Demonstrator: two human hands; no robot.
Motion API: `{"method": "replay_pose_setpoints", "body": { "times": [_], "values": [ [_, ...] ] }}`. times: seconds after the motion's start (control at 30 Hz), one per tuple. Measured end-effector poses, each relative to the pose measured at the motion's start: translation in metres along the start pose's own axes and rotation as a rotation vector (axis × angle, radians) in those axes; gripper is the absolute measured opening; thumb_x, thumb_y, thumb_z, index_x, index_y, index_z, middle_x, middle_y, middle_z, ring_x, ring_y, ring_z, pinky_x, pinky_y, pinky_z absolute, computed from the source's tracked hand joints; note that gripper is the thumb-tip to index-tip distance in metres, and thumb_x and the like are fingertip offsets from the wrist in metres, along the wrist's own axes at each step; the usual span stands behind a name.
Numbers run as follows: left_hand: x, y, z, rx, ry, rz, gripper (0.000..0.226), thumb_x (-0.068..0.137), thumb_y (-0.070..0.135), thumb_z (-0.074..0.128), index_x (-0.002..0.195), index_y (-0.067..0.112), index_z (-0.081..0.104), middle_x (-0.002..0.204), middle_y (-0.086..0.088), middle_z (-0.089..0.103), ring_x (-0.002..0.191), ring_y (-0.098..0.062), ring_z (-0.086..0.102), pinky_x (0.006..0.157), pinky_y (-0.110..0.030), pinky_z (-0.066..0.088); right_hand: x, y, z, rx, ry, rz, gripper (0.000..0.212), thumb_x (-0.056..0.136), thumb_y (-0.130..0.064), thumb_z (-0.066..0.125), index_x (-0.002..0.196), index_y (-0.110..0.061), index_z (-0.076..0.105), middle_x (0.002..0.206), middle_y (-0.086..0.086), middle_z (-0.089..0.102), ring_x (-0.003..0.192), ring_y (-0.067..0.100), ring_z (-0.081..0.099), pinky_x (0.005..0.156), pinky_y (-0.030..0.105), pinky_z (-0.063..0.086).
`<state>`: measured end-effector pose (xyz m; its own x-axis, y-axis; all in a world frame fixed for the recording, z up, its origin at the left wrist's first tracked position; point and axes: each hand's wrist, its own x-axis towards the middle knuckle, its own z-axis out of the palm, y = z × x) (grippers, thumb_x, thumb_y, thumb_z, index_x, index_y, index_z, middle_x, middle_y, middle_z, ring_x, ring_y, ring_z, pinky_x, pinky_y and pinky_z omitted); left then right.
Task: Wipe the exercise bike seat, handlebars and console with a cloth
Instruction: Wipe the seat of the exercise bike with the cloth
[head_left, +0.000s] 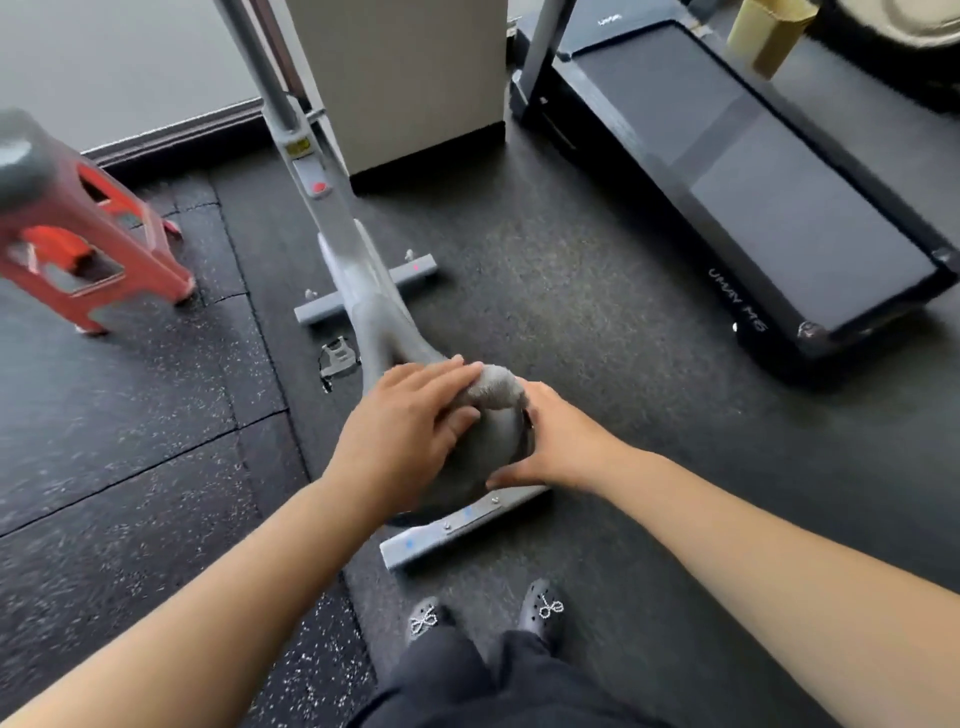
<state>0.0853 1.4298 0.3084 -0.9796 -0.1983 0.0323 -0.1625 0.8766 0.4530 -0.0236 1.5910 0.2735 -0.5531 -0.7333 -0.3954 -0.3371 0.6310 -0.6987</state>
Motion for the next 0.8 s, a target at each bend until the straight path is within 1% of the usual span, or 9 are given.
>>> {"method": "replay_pose_setpoints", "body": {
  "times": [0.07, 0.13, 0.23, 0.3, 0.47, 0.57, 0.67, 0.73, 0.8],
  "values": [
    [-0.015, 0.008, 0.018, 0.041, -0.099, 0.056, 0.046, 0.089, 0.046, 0.038, 0.128, 0.029, 0.056, 0.138, -0.005, 0.053, 0.126, -0.029, 0.047, 0.111, -0.03, 0.028, 0.0, 0.001, -0.001, -0.018, -0.017, -0.001, 0.118, 0.049, -0.048, 0.086, 0.146, -0.026, 0.022, 0.146, 0.0, 0.035, 0.133, 0.016, 0.038, 0.109, 0.031, 0.034],
    [-0.017, 0.008, 0.03, 0.041, -0.103, 0.03, 0.042, 0.089, 0.044, 0.039, 0.125, 0.035, 0.058, 0.138, -0.005, 0.052, 0.126, -0.029, 0.046, 0.11, -0.037, 0.03, 0.0, 0.003, -0.001, -0.039, -0.015, 0.0, 0.121, 0.052, -0.047, 0.086, 0.148, -0.023, 0.017, 0.149, 0.0, 0.031, 0.135, 0.017, 0.035, 0.108, 0.028, 0.033],
    [0.0, -0.002, 0.034, 0.03, -0.019, 0.061, 0.033, 0.087, 0.037, 0.045, 0.112, 0.036, 0.067, 0.124, -0.002, 0.062, 0.106, -0.028, 0.053, 0.097, -0.04, 0.044, 0.0, 0.003, -0.001, -0.032, -0.009, -0.007, 0.12, 0.05, -0.047, 0.086, 0.147, -0.025, 0.019, 0.147, -0.001, 0.033, 0.134, 0.017, 0.036, 0.108, 0.028, 0.033],
    [0.018, -0.011, 0.029, 0.077, 0.003, 0.097, 0.032, 0.087, 0.033, 0.045, 0.108, 0.032, 0.07, 0.115, -0.004, 0.067, 0.097, -0.032, 0.055, 0.092, -0.038, 0.043, 0.0, 0.004, -0.001, -0.007, -0.002, -0.012, 0.115, 0.049, -0.046, 0.087, 0.144, -0.027, 0.025, 0.143, -0.001, 0.037, 0.132, 0.016, 0.039, 0.107, 0.028, 0.034],
    [0.045, -0.023, -0.004, 0.092, 0.09, -0.171, 0.024, 0.091, 0.027, 0.055, 0.11, 0.031, 0.069, 0.119, 0.0, 0.064, 0.11, -0.031, 0.048, 0.097, -0.031, 0.029, 0.001, 0.003, 0.0, 0.011, -0.018, -0.015, 0.119, 0.047, -0.044, 0.089, 0.146, -0.023, 0.024, 0.146, -0.001, 0.035, 0.135, 0.014, 0.036, 0.111, 0.029, 0.03],
    [0.0, 0.006, 0.009, 0.116, 0.033, -0.027, 0.038, 0.087, 0.04, 0.041, 0.116, 0.036, 0.064, 0.128, -0.005, 0.06, 0.116, -0.034, 0.051, 0.102, -0.041, 0.034, 0.002, 0.005, 0.001, 0.033, -0.011, -0.011, 0.115, 0.051, -0.038, 0.089, 0.146, -0.022, 0.026, 0.146, 0.001, 0.037, 0.135, 0.016, 0.037, 0.109, 0.026, 0.03],
    [-0.028, 0.022, 0.038, 0.154, -0.184, 0.075, 0.044, 0.09, 0.043, 0.035, 0.132, 0.044, 0.046, 0.151, 0.0, 0.035, 0.141, -0.027, 0.026, 0.114, -0.044, 0.017, 0.002, 0.006, 0.002, 0.014, 0.004, -0.01, 0.106, 0.06, -0.029, 0.083, 0.147, -0.02, 0.024, 0.149, 0.004, 0.035, 0.135, 0.019, 0.038, 0.101, 0.019, 0.028],
    [-0.009, 0.017, 0.044, 0.154, -0.171, 0.072, 0.042, 0.094, 0.036, 0.041, 0.135, 0.044, 0.042, 0.154, 0.005, 0.029, 0.144, -0.022, 0.017, 0.116, -0.041, 0.004, 0.003, 0.007, 0.003, 0.034, 0.005, -0.009, 0.107, 0.053, -0.033, 0.086, 0.144, -0.023, 0.03, 0.143, 0.002, 0.042, 0.13, 0.018, 0.043, 0.104, 0.022, 0.034],
    [0.018, 0.011, 0.042, 0.172, -0.156, 0.071, 0.039, 0.095, 0.034, 0.042, 0.133, 0.042, 0.046, 0.15, 0.007, 0.034, 0.143, -0.019, 0.019, 0.116, -0.041, -0.001, 0.004, 0.007, 0.003, 0.065, 0.008, -0.008, 0.109, 0.044, -0.04, 0.089, 0.137, -0.027, 0.035, 0.134, -0.001, 0.051, 0.124, 0.015, 0.049, 0.104, 0.031, 0.041]
  ]
}}
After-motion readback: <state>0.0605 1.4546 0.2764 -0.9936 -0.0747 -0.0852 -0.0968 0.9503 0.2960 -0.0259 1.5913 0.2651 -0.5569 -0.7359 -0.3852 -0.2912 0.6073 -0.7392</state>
